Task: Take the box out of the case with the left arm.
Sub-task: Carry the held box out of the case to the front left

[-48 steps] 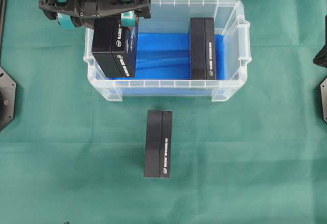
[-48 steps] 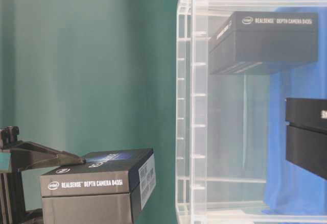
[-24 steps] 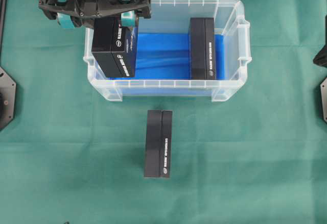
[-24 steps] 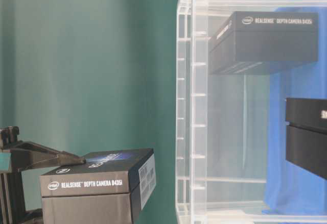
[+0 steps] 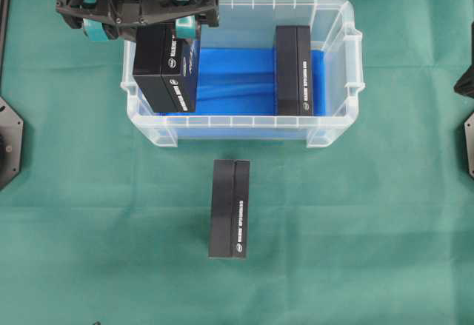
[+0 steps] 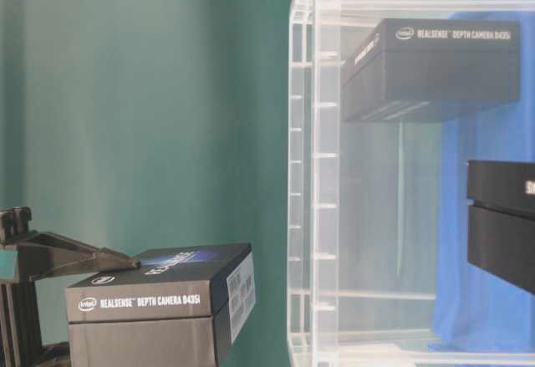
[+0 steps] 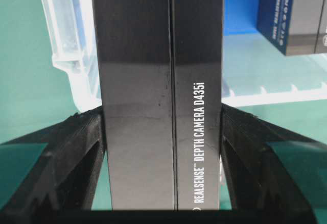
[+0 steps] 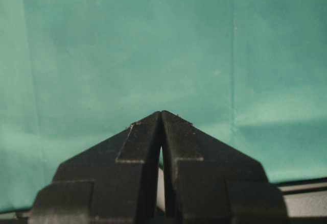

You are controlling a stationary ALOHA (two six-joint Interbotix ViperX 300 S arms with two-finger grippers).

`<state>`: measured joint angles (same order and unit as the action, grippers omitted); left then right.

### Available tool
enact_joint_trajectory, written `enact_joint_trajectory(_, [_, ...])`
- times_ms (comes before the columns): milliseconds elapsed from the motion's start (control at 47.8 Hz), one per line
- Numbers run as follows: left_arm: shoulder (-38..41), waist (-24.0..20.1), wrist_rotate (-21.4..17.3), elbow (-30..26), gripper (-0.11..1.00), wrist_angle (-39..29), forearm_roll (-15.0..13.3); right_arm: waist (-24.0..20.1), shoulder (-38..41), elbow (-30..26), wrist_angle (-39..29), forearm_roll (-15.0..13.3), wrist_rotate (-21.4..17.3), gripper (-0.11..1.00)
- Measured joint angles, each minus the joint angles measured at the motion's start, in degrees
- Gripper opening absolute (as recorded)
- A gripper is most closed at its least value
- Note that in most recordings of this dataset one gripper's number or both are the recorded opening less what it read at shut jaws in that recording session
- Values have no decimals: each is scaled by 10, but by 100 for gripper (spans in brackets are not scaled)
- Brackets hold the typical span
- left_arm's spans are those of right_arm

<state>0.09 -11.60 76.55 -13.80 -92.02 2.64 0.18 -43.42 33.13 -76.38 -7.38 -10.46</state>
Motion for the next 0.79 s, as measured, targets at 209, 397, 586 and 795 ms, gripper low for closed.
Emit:
enact_joint_trajectory(209, [0,24,18,1,61,-4,0,0,0,1,1,0,0,3])
enact_joint_trajectory(397, [-1,87,79,6,61,-11,0,0,0,0,1,0,0,3])
enact_joint_trajectory(586, [-8,165,160,19,61,-12,1,0,1,0,1,0,0,3])
enact_joint_trajectory(795, [-10,252,258,23,61,-12,0,0,0,0,1,2,0,3])
